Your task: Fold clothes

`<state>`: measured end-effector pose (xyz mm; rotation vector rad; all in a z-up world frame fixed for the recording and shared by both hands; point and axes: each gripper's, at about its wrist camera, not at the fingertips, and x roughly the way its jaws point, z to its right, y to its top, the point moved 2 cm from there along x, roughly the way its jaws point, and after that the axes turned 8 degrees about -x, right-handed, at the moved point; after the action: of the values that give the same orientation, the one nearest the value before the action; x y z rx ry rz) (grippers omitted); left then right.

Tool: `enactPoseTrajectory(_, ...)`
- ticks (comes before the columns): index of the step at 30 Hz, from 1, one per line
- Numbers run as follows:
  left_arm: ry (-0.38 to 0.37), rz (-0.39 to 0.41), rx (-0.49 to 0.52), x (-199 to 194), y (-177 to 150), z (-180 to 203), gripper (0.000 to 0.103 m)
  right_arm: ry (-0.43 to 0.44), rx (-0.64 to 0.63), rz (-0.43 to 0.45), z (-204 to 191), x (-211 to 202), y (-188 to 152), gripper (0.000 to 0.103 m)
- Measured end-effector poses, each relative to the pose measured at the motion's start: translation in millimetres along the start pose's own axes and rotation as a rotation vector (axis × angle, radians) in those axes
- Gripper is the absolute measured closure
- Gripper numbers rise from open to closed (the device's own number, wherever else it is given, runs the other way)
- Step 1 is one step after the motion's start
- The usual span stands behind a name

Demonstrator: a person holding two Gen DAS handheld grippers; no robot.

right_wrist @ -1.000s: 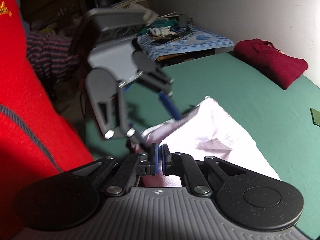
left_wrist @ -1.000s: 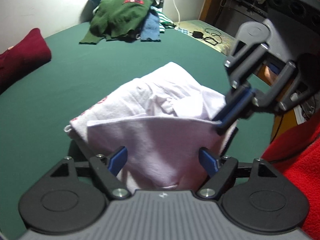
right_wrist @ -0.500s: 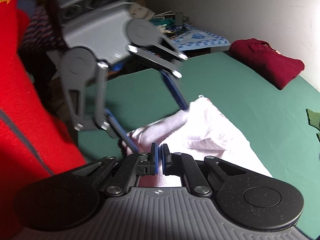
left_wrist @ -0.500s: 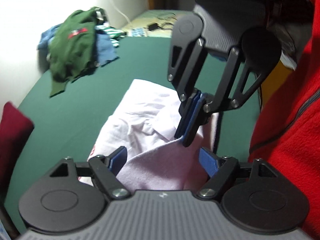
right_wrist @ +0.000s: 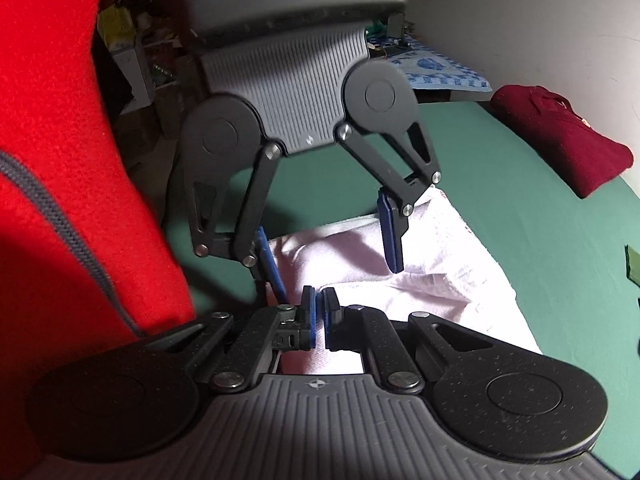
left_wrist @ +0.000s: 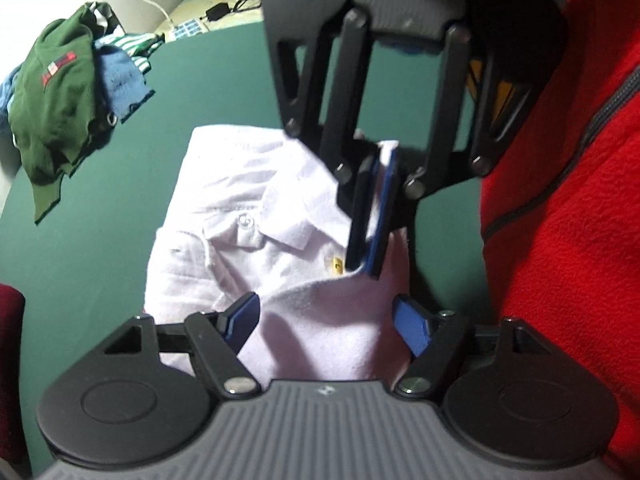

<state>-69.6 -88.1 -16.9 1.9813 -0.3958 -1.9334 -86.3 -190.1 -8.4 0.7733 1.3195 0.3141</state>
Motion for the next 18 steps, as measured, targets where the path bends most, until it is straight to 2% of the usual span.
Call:
enactPoseTrajectory(2,-0.005,0.017,-0.009,-5.1,1.4,-3.5,0.027,-0.002,0.004,-0.003,7.3,2.5,0.2,0.098)
enactPoseTrajectory(7,0.018,0.014,-0.117,-2.8,-9.6,-25.7,0.027,-0.05,0.074,0.011,33.3,3.4,-4.7,0.098)
enactPoseTrajectory(11,0.022,0.036,-0.275,-0.5,-24.7,-44.7,0.027,-0.059,0.125,0.005,42.8,9.2,-10.3,0.097)
enactPoseTrajectory(13,0.026,0.037,-0.325,2.2,-31.7,-46.9,0.026,-0.06,0.149,0.001,45.2,12.9,-12.0,0.083)
enactPoseTrajectory(15,0.03,0.041,-0.366,2.8,-37.4,-45.6,0.026,-0.043,0.21,0.043,52.5,11.1,-10.4,0.075)
enactPoseTrajectory(18,0.029,0.073,-0.43,-3.2,-44.9,-40.7,0.024,-0.017,0.301,0.106,63.0,8.3,-8.4,0.074)
